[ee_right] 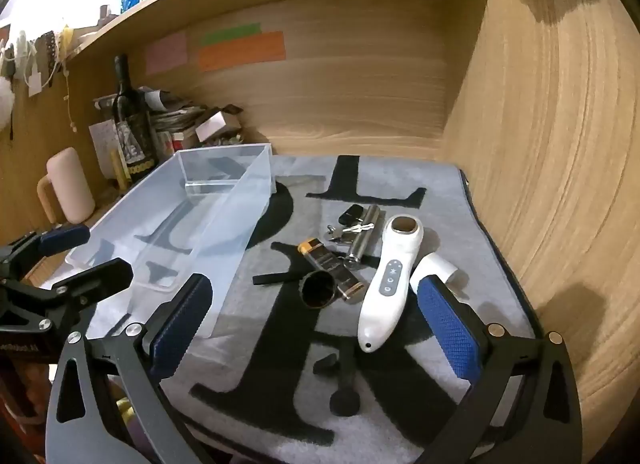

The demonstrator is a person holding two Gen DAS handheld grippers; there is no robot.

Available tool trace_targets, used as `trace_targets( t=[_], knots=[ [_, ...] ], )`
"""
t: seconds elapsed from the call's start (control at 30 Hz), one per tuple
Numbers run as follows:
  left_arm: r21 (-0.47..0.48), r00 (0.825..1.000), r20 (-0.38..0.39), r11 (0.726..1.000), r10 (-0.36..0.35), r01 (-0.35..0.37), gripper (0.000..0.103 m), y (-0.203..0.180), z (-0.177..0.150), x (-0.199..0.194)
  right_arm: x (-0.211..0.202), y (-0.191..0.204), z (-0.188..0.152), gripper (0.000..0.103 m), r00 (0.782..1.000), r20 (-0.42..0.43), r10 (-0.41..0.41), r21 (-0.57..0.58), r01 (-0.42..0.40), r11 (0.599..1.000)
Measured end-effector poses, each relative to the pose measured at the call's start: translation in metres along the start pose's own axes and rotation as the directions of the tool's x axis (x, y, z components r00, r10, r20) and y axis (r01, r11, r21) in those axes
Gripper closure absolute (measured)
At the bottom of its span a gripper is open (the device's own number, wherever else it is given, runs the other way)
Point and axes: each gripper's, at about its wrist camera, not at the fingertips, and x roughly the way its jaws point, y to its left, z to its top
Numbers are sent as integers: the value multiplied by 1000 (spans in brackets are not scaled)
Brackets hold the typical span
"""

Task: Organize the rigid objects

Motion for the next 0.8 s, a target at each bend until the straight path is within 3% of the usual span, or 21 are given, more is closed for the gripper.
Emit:
trace_targets(
  t=[0.1, 0.8],
  knots=[
    [-10, 999, 20, 1000, -29, 29, 0, 3, 0, -3, 0, 0, 0, 0, 1000, -1, -2, -1, 2, 1000],
    [-16, 999, 29, 1000, -26, 26, 0, 4, 2, -3, -2, 1, 3, 0, 1000, 11, 14, 5, -14, 1000]
  ],
)
